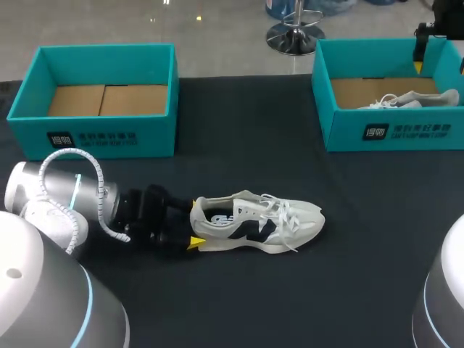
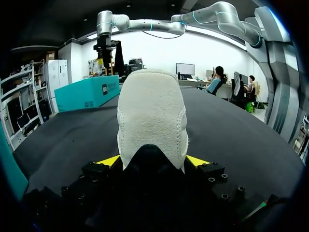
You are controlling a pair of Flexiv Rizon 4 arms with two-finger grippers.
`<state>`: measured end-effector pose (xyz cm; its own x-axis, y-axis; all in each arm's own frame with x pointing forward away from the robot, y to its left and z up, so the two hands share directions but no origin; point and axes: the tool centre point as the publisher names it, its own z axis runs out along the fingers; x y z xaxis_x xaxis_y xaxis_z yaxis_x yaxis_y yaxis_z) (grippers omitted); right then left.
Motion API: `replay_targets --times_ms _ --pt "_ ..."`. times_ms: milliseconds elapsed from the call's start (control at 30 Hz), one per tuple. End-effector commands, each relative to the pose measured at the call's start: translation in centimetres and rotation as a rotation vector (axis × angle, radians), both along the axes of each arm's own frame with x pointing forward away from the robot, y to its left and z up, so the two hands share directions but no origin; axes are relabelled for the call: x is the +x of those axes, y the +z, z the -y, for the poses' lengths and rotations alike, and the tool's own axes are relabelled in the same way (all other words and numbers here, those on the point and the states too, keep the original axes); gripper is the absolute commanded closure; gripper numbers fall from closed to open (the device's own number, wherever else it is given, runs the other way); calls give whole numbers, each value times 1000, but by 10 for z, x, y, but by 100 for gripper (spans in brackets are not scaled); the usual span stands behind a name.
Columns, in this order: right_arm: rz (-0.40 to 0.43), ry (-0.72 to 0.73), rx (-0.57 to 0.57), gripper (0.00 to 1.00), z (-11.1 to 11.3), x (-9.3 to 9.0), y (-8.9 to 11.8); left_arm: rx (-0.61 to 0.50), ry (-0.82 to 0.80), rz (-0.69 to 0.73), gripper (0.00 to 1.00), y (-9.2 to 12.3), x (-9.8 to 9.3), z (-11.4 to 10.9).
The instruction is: Take the shoe out of the shoebox, open the shoe tongue, remove and reinsert the insole, then place the shoe into the shoebox
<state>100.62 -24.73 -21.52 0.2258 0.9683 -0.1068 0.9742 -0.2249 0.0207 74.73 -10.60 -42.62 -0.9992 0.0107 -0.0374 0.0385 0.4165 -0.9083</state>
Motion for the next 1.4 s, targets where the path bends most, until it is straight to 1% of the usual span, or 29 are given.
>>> replay_targets --times_ms 33,367,1300,1400 --pt "-2 0 0 0 0 1 0 4 -3 -1 100 -7 10 4" --pt "-2 0 0 0 0 1 0 16 -22 17 100 -7 15 3" --pt "-2 0 0 0 0 1 0 14 -30 13 100 -7 15 3" --pt "-6 -19 -43 0 -9 -3 2 14 -30 13 100 -7 15 3"
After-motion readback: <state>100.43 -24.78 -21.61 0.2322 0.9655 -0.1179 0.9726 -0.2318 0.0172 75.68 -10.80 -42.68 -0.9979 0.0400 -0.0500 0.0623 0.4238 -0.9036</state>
